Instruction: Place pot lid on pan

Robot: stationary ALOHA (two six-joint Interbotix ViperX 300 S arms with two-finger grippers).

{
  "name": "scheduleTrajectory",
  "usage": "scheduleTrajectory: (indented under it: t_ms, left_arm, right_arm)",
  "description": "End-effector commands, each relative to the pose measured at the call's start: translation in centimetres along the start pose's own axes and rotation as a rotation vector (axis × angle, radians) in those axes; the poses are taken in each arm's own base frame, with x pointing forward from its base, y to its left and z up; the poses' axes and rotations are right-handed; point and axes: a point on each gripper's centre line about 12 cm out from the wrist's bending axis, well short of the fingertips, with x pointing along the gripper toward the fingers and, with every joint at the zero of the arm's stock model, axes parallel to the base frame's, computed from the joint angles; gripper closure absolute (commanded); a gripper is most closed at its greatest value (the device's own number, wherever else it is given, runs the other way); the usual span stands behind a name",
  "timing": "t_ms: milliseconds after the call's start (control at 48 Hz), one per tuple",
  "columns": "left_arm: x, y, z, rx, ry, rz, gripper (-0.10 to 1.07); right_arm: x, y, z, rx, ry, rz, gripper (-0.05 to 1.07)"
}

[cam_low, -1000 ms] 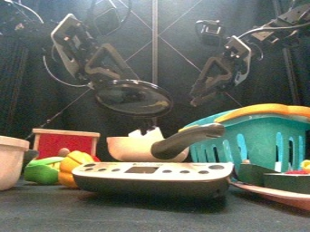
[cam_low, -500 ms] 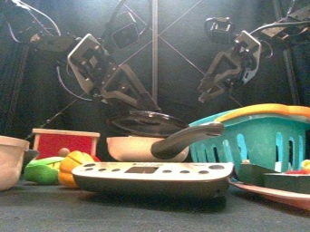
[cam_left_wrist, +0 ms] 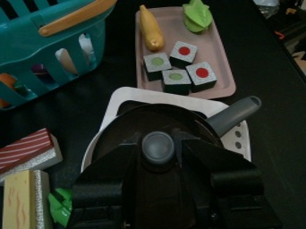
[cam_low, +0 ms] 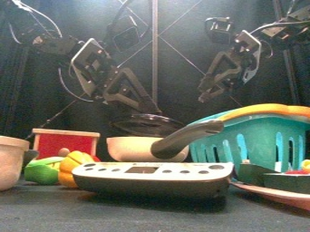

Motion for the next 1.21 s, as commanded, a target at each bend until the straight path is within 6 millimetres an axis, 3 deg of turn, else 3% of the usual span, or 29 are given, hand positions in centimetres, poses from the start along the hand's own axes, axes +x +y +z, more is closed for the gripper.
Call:
scheduleTrajectory:
  t_ms: [0,1188]
  left_arm:
    - [-0.3,0.6,1.4,0.006,-0.044,0.012,0.36]
    - [0.1,0.9,0.0,0.001,-0.005,0.018,0.36]
  right_arm:
    - [-0.4,0.1,0.8,0.002,-0.028,0.009,0.1]
    - [-0.2,0.1,0.8,0.003,-0.023,0.005,0.1]
